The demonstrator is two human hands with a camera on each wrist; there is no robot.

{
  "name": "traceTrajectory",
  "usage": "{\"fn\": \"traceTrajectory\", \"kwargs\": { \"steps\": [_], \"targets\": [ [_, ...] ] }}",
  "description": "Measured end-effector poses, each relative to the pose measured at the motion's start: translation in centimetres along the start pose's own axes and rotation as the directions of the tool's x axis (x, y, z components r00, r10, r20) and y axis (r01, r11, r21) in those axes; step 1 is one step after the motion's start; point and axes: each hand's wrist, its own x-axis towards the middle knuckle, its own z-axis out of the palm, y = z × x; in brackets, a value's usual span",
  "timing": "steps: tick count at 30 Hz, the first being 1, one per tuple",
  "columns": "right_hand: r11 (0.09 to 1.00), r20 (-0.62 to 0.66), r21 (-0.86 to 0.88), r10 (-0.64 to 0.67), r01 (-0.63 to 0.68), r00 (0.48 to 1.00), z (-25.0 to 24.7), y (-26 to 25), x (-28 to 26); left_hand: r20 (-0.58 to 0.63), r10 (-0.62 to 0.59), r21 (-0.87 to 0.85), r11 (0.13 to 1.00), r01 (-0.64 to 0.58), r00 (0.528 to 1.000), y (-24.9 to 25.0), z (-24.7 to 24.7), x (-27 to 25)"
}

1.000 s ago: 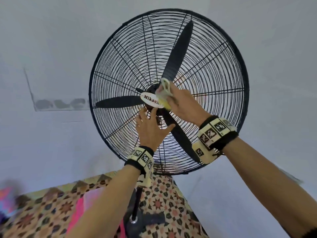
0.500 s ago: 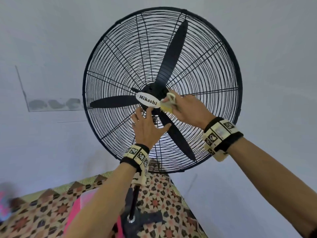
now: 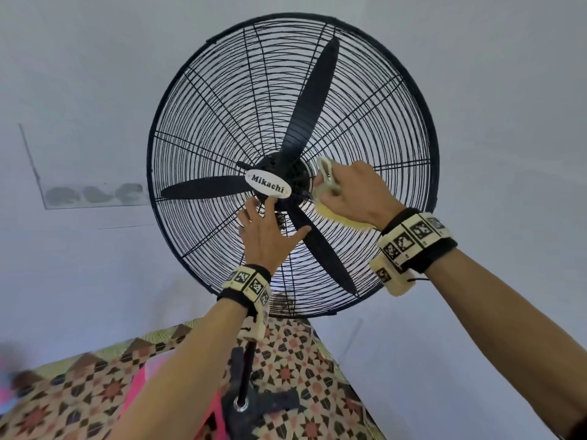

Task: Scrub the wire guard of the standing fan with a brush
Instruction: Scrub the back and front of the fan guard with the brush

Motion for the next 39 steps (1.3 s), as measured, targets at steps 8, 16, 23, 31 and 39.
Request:
{"fn": "traceTrajectory", "kwargs": {
  "steps": [8,16,23,31,39],
  "targets": [
    [1.000,0.023,-0.018,-0.016,0.016,1.000,-0.7,0.6,-1.9,0.002,0.003,-0.019,1.000,-0.003,1.000,-0.2,0.1,-0.1],
    [0.998,0.055,-0.025,-0.057,0.058,0.997,-1.2,1.6,-2.8,0.019,-0.011,-0.039,0.999,0.011,1.000,-0.2,0.0,0.0],
    [0.995,0.055,0.088,-0.060,0.055,0.997,-1.3,3.0,-3.5,0.014,-0.024,0.006,1.000,0.024,1.000,1.0,0.0,-1.0],
    [0.975,0.041,0.219,-0.042,0.032,0.998,-2.6,3.8,-4.4,0.087,0.104,-0.018,0.995,-0.103,0.991,8.3,2.2,-6.4],
    [0.993,0.126,-0.117,-0.015,0.030,0.992,-5.0,5.0,-6.6,0.199,-0.047,0.075,0.997,0.033,0.979,9.8,2.7,-6.1]
  ]
}}
